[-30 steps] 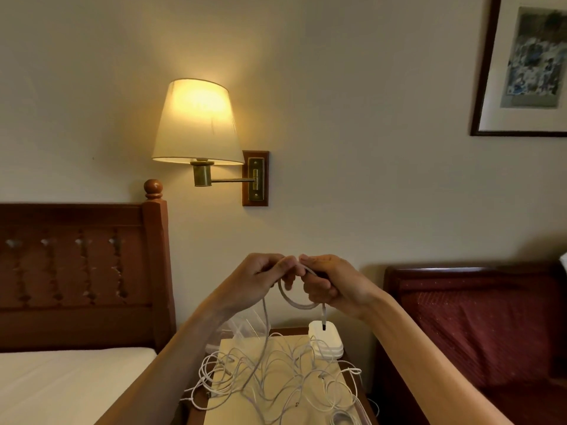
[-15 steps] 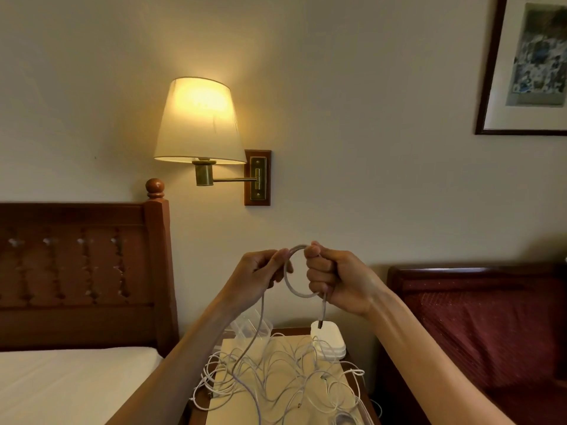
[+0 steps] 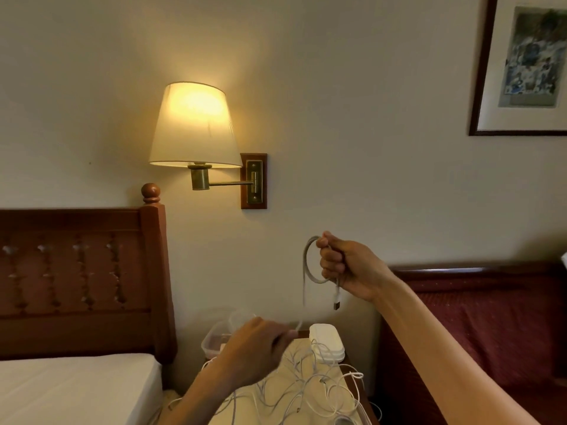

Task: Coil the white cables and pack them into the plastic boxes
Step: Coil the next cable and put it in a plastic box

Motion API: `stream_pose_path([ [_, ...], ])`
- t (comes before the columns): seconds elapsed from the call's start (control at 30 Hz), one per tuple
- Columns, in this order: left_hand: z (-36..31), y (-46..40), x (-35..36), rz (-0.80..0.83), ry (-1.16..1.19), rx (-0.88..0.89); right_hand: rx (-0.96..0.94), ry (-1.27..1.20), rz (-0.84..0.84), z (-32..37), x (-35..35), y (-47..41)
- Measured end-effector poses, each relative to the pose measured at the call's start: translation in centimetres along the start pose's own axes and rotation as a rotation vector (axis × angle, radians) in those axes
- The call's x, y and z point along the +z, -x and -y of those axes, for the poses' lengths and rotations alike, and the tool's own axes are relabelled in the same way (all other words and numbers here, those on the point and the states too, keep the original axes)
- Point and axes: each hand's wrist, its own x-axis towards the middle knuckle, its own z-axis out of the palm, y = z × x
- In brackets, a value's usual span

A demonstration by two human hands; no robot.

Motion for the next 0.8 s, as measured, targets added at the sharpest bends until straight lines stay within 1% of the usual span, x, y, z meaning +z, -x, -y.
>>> stream_pose_path([
  [0.03, -1.5, -0.3, -0.8, 0.024, -0.106, 0.059, -0.013, 0.093, -0.025, -0.5, 0.3, -0.2],
  [0.07, -2.9, -0.6, -1.7, 0.018, -0.163, 0.115, -0.027, 0.182, -0.043, -0.9, 0.6, -0.2],
  [0.13, -4.6, -1.2, -3.2, -0.042, -0.201, 0.193, -0.070, 0.332, -0.062, -1.9, 1.1, -0.2],
  [0.33, -5.4, -1.9, -5.2, -0.357, -0.344, 0.250, -0.176, 0.600, -0.038, -3.8, 1.6, 0.3],
  [0.4, -5.3, -2.2, -5.6, -0.422, -0.373, 0.236, -0.190, 0.656, -0.021, -4.1, 1.6, 0.5],
  [0.5, -4.3, -3.0, -6.5, -0.502, -0.391, 0.224, -0.158, 0.593, 0.006, -4.1, 1.8, 1.0],
  [0.6, -3.2, -4.1, -7.2, -0.489, -0.392, 0.257, -0.102, 0.548, 0.037, -3.7, 1.7, 1.1],
  [0.67, -2.6, -4.7, -7.5, -0.458, -0.352, 0.257, -0.051, 0.507, 0.073, -3.6, 1.6, 0.9],
  [0.73, -1.9, -5.3, -7.8, -0.418, -0.237, 0.184, -0.009, 0.461, 0.111, -3.4, 1.6, 0.8],
  [0.8, -1.4, -5.5, -7.8, -0.352, -0.007, 0.122, 0.033, 0.402, 0.150, -3.3, 1.5, 0.9],
])
